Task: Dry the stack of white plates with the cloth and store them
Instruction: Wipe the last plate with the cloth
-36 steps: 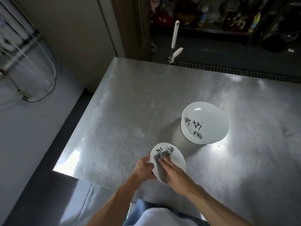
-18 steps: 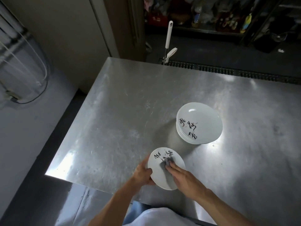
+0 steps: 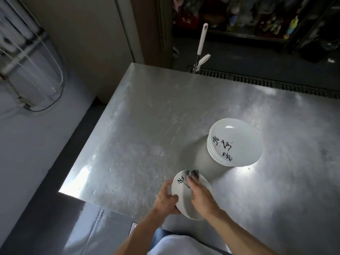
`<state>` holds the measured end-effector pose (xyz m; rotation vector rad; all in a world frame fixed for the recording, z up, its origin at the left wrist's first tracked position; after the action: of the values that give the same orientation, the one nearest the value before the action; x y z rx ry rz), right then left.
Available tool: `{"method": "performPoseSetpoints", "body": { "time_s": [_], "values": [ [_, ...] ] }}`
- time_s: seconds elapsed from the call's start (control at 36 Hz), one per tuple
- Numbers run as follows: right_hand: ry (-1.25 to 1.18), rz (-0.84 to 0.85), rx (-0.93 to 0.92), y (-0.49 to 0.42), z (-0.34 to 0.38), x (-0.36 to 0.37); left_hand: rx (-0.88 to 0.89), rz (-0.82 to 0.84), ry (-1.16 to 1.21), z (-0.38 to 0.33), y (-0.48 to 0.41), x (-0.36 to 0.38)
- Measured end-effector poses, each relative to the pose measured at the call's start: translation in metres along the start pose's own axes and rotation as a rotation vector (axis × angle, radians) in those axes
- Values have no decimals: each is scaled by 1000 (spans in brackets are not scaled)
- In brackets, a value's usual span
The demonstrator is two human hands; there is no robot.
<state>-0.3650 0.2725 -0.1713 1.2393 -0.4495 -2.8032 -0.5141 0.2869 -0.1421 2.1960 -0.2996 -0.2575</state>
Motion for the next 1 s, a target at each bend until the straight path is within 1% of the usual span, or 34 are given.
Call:
{"method": "performPoseSetpoints", "body": {
  "time_s": [0.08,0.11,0.19,0.22,0.33,0.39,0.44,0.47,0.5,0.56,0.58,0.61,0.67,0.75,0.83,0.89,0.94,0.97,1.0],
  "values": [
    [26,133,-207,9,25,15,11,2,2,1,-1,1],
    [19,133,-203,8,24,14,1,7,16,3,-2,1],
    [-37,-5,37,-2,2,1,-29,20,47,8,-5,-1],
    [-28,-11,59,-4,3,1,-32,29,48,8,-6,-1],
    [42,70,-145,5,30,16,-24,55,43,6,-6,0],
    [13,92,-183,9,28,15,-19,72,43,7,-6,-1],
    [35,95,-202,8,24,11,-13,73,70,8,-5,-3],
    [45,76,-179,5,22,8,-17,52,100,10,-5,-4],
    [52,39,-118,0,18,5,-27,20,140,11,-4,-5],
    [39,-50,71,-8,9,-4,-60,-35,252,18,1,-1],
    [30,-73,144,-10,6,-6,-86,-42,322,22,4,3],
    [30,-73,169,-10,7,-7,-107,-32,374,26,7,8],
    [21,-41,144,-6,14,-9,-107,-11,393,30,10,10],
    [-49,19,1,7,26,-4,-95,-43,387,28,2,-3],
    [-31,84,-112,17,29,2,-72,28,355,25,-4,-8],
    [-5,56,-85,14,23,-2,-53,130,289,23,-2,-6],
    [17,1,-20,10,20,-10,-37,188,230,21,0,-4],
    [23,5,-36,10,25,-9,-29,192,219,20,-1,-5],
    [26,35,-94,12,34,-4,-18,188,209,19,-1,-5]
  ]
}}
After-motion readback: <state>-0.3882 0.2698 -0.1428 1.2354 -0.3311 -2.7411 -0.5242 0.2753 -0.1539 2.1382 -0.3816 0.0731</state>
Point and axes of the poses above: each hand's wrist, its own y-axis away from the middle knuckle, its own x-axis out of the palm, z = x × y, the point moved 7 cm from there along -y, towards the middle knuckle, and after that the axes turned 4 degrees about -z, right-handed, at the moved point
